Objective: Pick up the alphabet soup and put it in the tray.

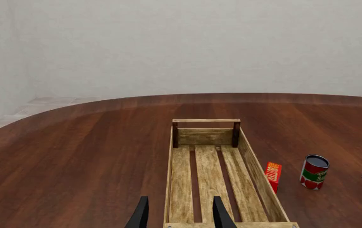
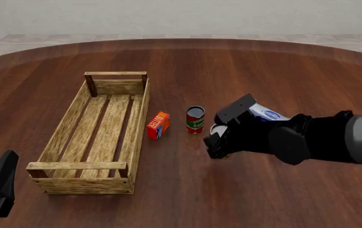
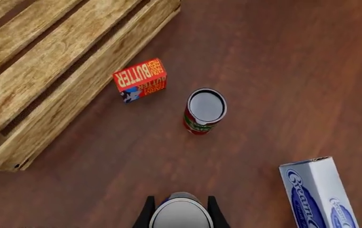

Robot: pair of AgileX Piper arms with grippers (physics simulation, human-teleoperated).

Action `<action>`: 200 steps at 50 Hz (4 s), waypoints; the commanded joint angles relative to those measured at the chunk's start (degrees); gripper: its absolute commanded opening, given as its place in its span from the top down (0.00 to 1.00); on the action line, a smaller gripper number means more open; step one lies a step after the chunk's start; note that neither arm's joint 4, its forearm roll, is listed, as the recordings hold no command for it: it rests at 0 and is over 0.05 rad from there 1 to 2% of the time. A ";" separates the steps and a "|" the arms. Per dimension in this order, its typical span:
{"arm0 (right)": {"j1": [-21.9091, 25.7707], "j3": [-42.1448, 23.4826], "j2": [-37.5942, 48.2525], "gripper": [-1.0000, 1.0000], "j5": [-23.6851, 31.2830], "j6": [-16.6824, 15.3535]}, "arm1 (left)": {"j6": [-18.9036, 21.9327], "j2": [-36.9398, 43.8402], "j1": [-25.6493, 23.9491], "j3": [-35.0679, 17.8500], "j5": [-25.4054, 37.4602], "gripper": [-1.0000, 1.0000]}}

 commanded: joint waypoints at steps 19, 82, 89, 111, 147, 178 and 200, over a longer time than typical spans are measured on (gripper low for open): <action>4.15 -14.10 0.04 1.00 11.19 -1.95 | 0.00 0.00 0.00 0.00 0.00 0.00; 14.01 -43.00 15.47 1.00 19.69 -4.08 | 0.00 0.00 0.00 0.00 0.00 0.00; 15.17 -45.63 17.26 1.00 20.00 -4.12 | 0.00 0.00 0.00 0.00 0.00 0.00; 18.37 -52.34 23.29 1.00 20.78 -3.39 | 0.00 0.00 0.00 0.00 0.00 0.00; 21.25 -62.15 35.27 1.00 19.67 0.84 | 0.00 0.00 0.00 0.00 0.00 0.00; 20.87 -70.63 45.30 1.00 21.82 3.42 | 0.00 0.00 0.00 0.00 0.00 0.00; 21.59 -73.32 49.30 1.00 22.71 4.32 | 0.00 0.00 0.00 0.00 0.00 0.00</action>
